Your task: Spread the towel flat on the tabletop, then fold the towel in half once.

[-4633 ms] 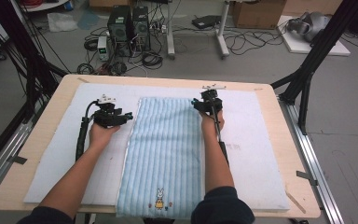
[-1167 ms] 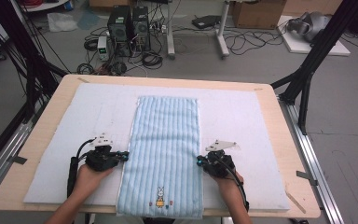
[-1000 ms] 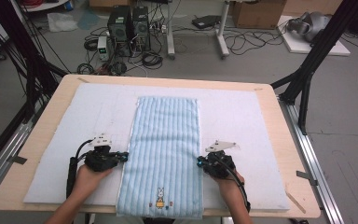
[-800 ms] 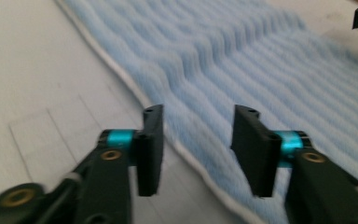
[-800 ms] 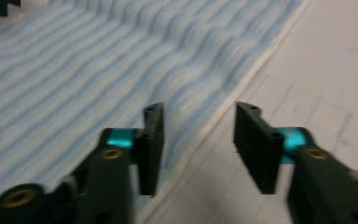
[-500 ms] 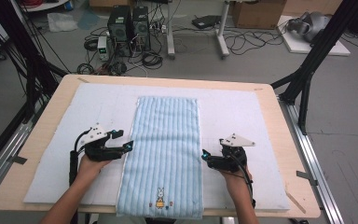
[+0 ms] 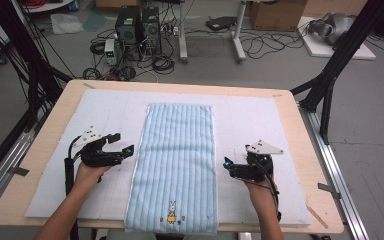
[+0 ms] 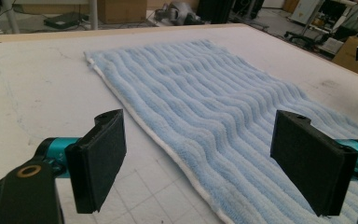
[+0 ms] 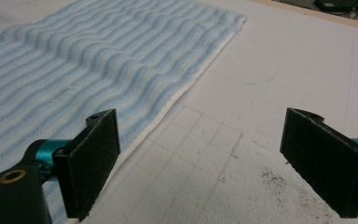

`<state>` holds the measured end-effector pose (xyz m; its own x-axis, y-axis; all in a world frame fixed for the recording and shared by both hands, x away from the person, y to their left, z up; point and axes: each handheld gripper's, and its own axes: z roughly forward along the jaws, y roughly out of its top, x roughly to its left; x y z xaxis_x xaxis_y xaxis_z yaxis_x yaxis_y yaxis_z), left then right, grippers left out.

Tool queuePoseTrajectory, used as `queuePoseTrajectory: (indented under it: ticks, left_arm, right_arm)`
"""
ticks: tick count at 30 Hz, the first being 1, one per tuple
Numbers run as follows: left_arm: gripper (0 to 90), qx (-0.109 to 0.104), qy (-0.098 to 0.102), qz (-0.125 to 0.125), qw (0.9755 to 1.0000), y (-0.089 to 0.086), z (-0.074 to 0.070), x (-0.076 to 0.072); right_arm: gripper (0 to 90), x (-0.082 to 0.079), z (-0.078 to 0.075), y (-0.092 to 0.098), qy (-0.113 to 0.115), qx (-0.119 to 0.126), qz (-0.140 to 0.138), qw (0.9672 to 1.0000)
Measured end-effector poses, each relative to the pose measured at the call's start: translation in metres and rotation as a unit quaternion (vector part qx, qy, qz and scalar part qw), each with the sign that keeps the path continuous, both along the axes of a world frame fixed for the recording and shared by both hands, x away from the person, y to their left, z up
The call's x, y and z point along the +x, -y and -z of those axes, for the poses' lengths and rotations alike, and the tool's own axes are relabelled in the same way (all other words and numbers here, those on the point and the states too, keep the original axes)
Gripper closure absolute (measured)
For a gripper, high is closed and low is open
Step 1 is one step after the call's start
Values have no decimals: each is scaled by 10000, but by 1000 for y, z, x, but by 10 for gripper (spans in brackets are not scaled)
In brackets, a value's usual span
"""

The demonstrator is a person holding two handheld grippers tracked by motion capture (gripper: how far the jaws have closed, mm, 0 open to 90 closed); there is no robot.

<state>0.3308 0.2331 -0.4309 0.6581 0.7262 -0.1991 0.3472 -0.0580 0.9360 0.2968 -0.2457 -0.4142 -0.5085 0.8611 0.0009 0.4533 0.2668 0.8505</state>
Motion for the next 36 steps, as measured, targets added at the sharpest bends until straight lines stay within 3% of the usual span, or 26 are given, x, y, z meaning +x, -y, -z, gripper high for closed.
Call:
queuePoseTrajectory:
  ticks: [12, 18, 24, 28, 33, 36]
  left_arm:
    - [186, 48, -69, -39, 10000, -4, 2, -2]
    - [186, -31, -127, -134, 9998, -6, 2, 0]
    - [186, -50, -185, -160, 9997, -6, -4, 5]
    - [191, -125, -244, -175, 9995, -7, -13, 16]
    - [194, -225, -416, -258, 9985, -5, -19, 40]
    - [203, -99, -548, -268, 9981, -2, -19, 55]
  right_arm:
    - [111, 1, -1, 5, 51, 72, 13, 10000]
    - [111, 0, -1, 5, 17, 124, 31, 9999]
    - [111, -1, 0, 5, -45, 75, -31, 10000]
    - [111, -3, -1, 7, -38, 122, -28, 9999]
    - [111, -3, 0, 7, -48, 130, -37, 9999]
    - [111, -2, 0, 6, -63, 130, -47, 9999]
